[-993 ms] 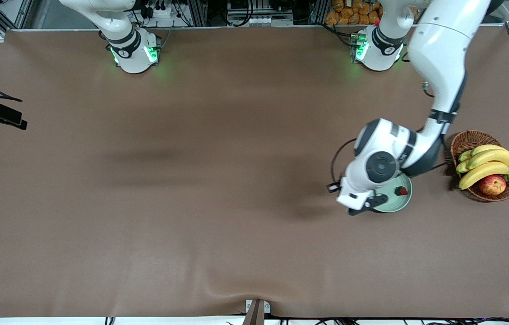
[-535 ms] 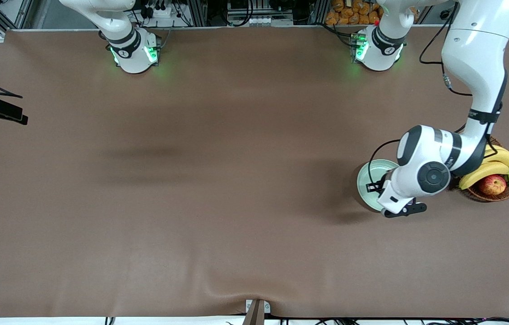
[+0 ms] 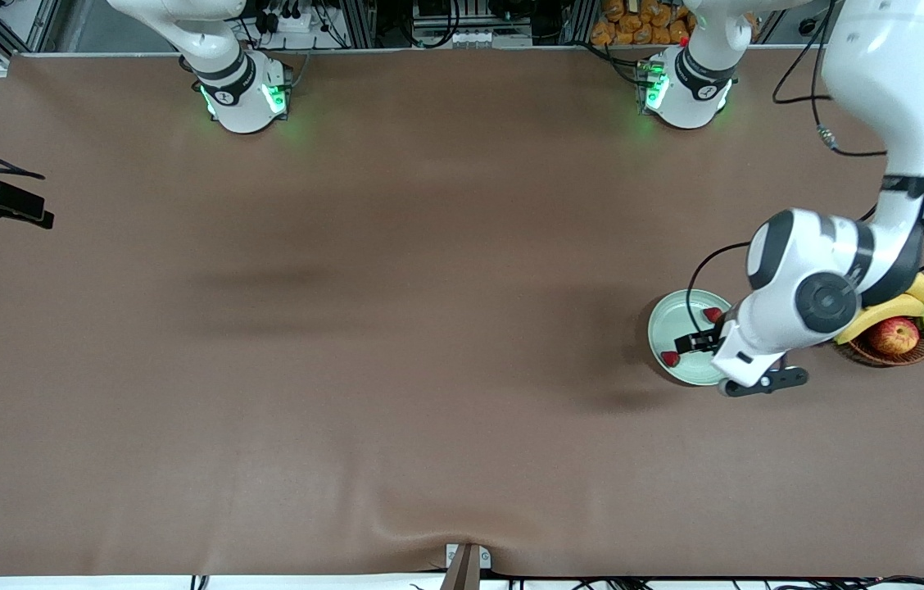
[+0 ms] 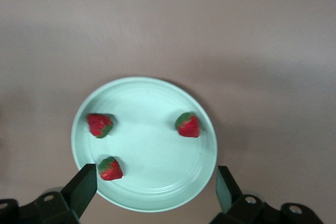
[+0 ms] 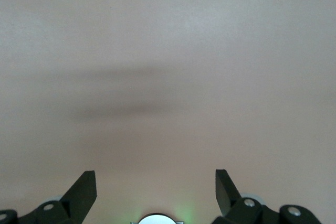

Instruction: Collect all strawberries into plate

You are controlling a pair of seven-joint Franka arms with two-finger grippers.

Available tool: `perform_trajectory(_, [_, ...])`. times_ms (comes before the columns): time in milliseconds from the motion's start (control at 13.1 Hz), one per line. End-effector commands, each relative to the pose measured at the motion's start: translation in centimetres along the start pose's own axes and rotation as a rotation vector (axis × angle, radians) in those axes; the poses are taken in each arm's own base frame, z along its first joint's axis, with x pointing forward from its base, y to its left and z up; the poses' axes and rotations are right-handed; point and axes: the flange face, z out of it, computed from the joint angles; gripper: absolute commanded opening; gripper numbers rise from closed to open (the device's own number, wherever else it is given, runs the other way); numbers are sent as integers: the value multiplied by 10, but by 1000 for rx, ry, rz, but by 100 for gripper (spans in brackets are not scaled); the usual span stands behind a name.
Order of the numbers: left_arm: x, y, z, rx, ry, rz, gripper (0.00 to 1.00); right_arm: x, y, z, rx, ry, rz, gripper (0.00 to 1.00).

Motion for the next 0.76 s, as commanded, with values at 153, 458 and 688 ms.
perform_trajectory(153, [-25, 4, -127, 18, 108, 16, 100, 0, -3, -5, -15, 11, -2, 100])
perform_trajectory(458, [-62, 9, -216, 42, 137, 33, 100, 0, -4, -5, -13, 11, -3, 100])
perform_trajectory(688, [-79, 8, -254, 14, 148, 34, 100, 0, -4, -5, -12, 11, -4, 100])
